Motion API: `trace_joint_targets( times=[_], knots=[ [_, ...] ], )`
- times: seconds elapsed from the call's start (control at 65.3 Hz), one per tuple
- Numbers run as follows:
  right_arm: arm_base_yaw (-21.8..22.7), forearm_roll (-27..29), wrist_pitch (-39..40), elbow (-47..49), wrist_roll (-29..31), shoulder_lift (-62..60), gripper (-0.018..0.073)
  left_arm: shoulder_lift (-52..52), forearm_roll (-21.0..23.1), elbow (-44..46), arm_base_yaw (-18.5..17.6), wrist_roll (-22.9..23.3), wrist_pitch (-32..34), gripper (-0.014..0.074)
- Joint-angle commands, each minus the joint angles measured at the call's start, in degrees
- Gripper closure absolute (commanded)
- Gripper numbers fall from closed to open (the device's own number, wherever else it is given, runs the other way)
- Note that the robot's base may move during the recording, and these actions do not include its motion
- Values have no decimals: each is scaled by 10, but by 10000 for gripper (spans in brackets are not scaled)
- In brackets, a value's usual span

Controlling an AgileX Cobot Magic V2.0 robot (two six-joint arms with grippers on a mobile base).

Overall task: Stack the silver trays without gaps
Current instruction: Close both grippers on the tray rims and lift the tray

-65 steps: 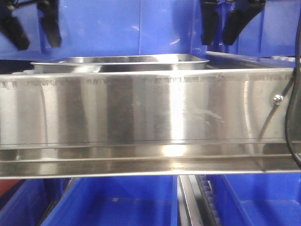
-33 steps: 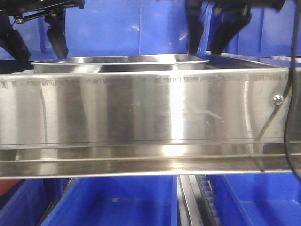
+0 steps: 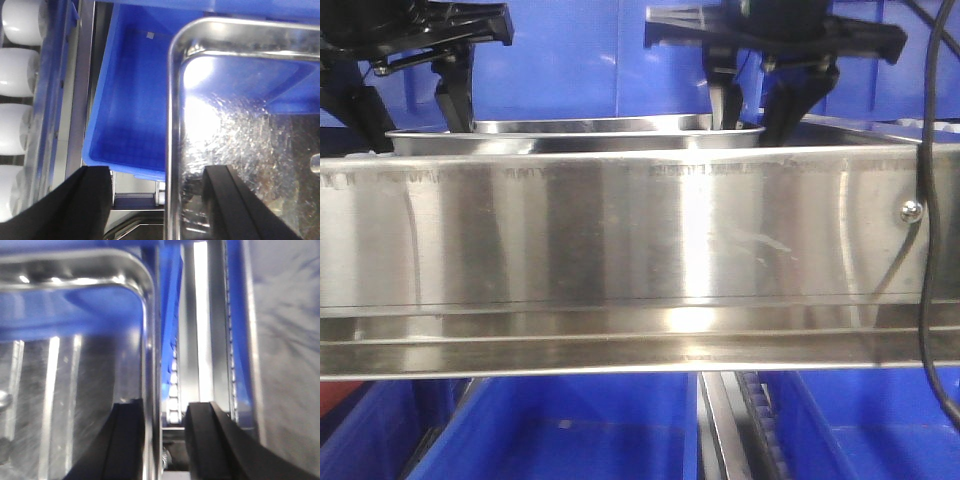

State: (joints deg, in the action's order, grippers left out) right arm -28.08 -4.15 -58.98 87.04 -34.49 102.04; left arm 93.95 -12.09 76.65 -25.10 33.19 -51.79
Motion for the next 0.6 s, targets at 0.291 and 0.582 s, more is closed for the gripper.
trace_joint_targets(
  times=[0.291, 0.582],
  knots=[
    [0, -5, 5, 3, 0, 11, 417, 13, -1, -1, -3, -1, 4, 282],
    [0, -5, 4, 3, 1, 13, 417, 13, -3, -1, -3, -2, 4, 449]
  ],
)
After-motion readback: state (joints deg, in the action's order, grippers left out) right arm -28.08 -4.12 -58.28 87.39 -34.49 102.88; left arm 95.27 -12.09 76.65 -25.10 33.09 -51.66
